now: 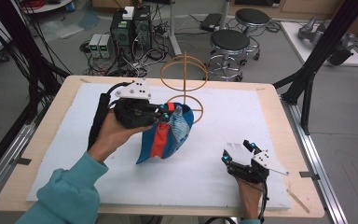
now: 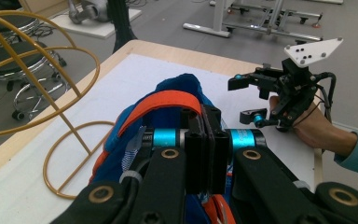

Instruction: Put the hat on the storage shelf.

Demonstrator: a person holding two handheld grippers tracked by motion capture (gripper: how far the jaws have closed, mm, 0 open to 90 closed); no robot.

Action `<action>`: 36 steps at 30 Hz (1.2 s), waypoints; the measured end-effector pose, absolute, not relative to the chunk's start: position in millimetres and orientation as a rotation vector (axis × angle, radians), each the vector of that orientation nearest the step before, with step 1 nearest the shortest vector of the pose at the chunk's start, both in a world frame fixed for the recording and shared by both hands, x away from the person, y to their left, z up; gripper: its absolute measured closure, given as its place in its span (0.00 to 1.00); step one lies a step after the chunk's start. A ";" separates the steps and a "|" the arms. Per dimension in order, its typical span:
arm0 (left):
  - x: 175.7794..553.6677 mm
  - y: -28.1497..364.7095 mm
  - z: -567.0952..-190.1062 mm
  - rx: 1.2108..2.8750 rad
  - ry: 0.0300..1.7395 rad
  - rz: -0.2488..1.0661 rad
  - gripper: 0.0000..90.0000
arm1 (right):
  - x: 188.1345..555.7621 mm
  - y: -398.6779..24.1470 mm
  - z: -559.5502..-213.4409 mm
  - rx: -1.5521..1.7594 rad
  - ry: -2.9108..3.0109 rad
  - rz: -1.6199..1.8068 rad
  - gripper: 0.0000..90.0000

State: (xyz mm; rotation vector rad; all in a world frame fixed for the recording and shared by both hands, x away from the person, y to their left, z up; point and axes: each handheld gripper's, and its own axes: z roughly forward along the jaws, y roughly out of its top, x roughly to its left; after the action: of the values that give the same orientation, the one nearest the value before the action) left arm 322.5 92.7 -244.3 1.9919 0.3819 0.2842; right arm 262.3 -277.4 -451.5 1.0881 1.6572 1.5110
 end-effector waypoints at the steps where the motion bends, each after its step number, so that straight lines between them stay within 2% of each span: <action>1: 322.3 92.5 -244.1 1.989 0.382 0.283 0.98 | 262.3 -277.5 -451.5 1.087 1.657 1.510 0.11; 26: 318.0 99.6 -236.4 1.959 0.372 0.288 0.98 | 261.4 -276.2 -451.5 1.088 1.657 1.509 0.11; 36: 319.0 143.1 -245.6 1.955 0.455 0.335 0.98 | 261.3 -276.2 -451.5 1.081 1.659 1.504 0.11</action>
State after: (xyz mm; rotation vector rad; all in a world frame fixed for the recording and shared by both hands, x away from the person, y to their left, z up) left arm 319.0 143.1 -245.6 1.9553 0.4550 0.3349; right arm 261.3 -276.2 -451.5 1.0808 1.6594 1.5042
